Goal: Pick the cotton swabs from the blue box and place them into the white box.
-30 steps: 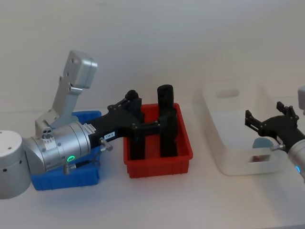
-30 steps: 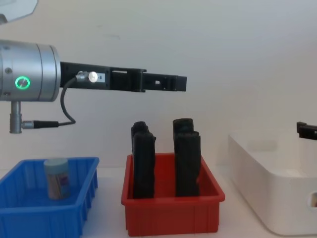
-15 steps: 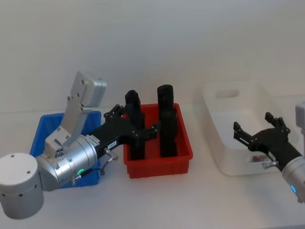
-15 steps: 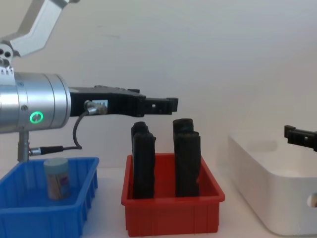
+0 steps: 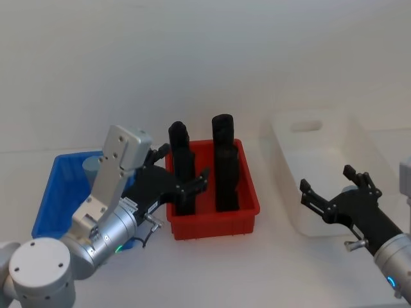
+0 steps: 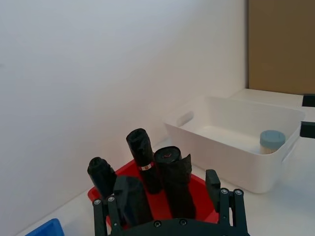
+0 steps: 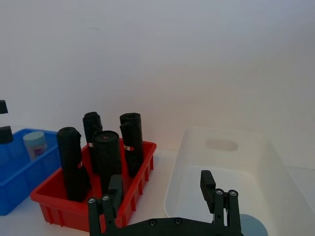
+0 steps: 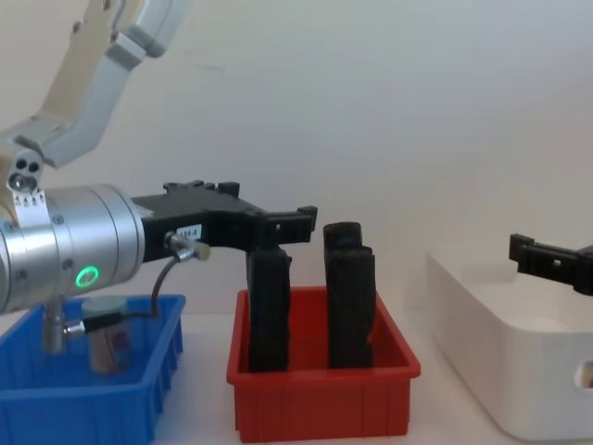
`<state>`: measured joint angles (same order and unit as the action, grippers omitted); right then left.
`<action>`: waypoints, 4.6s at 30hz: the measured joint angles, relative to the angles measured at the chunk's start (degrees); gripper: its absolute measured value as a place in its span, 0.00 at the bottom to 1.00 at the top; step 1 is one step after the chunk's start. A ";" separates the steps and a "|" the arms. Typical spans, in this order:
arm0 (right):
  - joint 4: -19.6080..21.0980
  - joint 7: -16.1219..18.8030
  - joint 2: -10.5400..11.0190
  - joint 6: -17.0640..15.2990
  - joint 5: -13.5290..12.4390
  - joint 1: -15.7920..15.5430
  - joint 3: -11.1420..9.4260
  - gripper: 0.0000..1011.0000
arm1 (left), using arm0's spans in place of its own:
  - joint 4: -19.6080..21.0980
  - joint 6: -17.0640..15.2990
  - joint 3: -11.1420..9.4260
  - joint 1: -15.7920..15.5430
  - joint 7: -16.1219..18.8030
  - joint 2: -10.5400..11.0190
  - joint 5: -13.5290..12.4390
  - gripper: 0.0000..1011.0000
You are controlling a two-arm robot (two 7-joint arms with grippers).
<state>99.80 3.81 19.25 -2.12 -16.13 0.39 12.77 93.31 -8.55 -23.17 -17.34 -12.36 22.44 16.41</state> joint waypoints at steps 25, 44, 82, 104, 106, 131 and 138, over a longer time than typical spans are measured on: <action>1.44 0.02 0.09 0.20 -0.37 -1.23 0.17 0.99 | -0.13 7.77 -2.89 3.76 11.69 -0.56 -4.96 0.99; 1.43 0.02 0.09 0.17 -0.33 -1.23 0.17 0.99 | -0.14 7.77 -2.85 3.75 11.74 -0.55 -4.95 0.99; -17.94 17.37 -3.02 4.67 1.52 13.42 -0.29 0.99 | -0.14 7.75 -2.85 3.75 11.73 -0.54 -4.93 0.99; -43.96 29.53 -9.82 12.63 5.79 30.59 3.34 0.99 | -0.13 7.75 -2.85 3.75 11.73 -0.55 -4.93 0.99; -45.75 30.07 -10.34 13.13 6.05 31.55 3.73 0.99 | -0.13 7.76 -2.86 3.75 11.73 -0.55 -4.93 0.99; -62.67 33.90 -14.74 17.02 6.19 41.14 5.82 0.99 | -0.13 7.76 -2.86 3.75 11.73 -0.55 -4.93 0.99; -69.75 35.65 -16.16 19.39 6.14 45.23 5.87 0.99 | -0.13 7.76 -2.85 3.75 11.73 -0.54 -4.93 0.99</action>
<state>30.05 39.45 3.09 17.27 -9.99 45.62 18.64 93.18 -0.79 -26.03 -13.59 -0.62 21.89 11.48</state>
